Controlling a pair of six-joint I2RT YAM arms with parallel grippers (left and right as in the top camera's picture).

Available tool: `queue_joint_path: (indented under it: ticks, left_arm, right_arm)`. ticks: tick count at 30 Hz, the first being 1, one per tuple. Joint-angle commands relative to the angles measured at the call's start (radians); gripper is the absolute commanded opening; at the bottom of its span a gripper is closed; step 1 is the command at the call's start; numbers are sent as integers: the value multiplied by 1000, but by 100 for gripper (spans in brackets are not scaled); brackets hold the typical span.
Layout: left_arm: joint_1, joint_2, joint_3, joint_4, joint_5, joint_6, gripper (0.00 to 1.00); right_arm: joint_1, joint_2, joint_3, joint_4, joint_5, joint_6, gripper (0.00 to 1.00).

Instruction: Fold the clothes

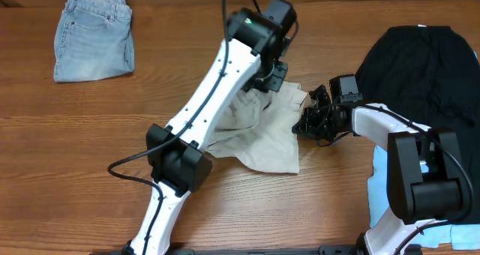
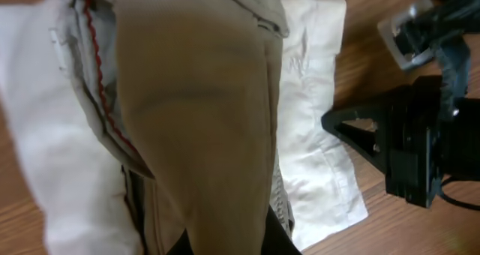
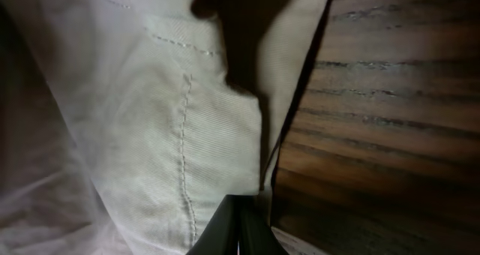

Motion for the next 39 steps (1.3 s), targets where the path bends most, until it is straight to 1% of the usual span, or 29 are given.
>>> queue_joint_path:
  ticks: [1,3,4,5,8,10,13,15,18,19,21,22,25,29,30,32,35,39]
  left_arm:
    - [-28,6,-79,20,29,-62,27]
    - [-35,6,-111,28,55,-62,44]
    - [-42,6,-131,28,60,-61,54]
    - [-42,6,-134,27,51,-60,59]
    - [-37,2,-121,21,-53,-61,76]
    - [-18,0,-80,-9,-108,-61,84]
    - [22,-2,23,-74,-140,-50,85]
    - [48,-2,100,-117,-118,11,85]
    - [67,-2,166,-157,-14,169,84]
    - [67,-5,166,-157,26,214,84]
    - [60,-5,161,-157,72,264,84]
    - [51,-4,150,-157,63,279,83]
    - [28,-4,87,-157,-27,286,83]
    - [8,-5,-49,-157,-26,268,77]
    - [2,-5,-82,-157,-28,240,77]
    - [-1,-6,-145,-157,-34,153,79]
    - [-3,-11,-234,-157,-25,61,79]
    - [-3,-13,-332,-137,-28,50,75]
  right_arm:
    - [-3,-2,-15,23,8,4,4]
    - [-17,-3,-2,25,-14,4,4]
    - [-40,-10,26,13,-45,4,4]
    - [-55,-18,43,2,-60,4,4]
    - [-119,-63,109,-55,-96,3,4]
    - [-171,-108,159,-109,-102,-7,6]
    - [-235,-178,214,-172,-101,-17,12]
    - [-272,-227,238,-204,-101,-37,18]
    - [-309,-280,255,-234,-98,-43,41]
    - [-319,-294,257,-243,-99,-52,47]
    - [-334,-311,257,-263,-98,-67,54]
    - [-340,-314,257,-273,-98,-71,57]
    - [-355,-315,257,-315,-94,-99,61]
    - [-357,-315,257,-370,-16,-125,63]
    - [-357,-315,257,-382,-3,-140,65]
    - [-357,-315,257,-397,0,-163,67]
    - [-357,-315,257,-407,12,-166,68]
    - [-357,-315,257,-409,23,-166,69]
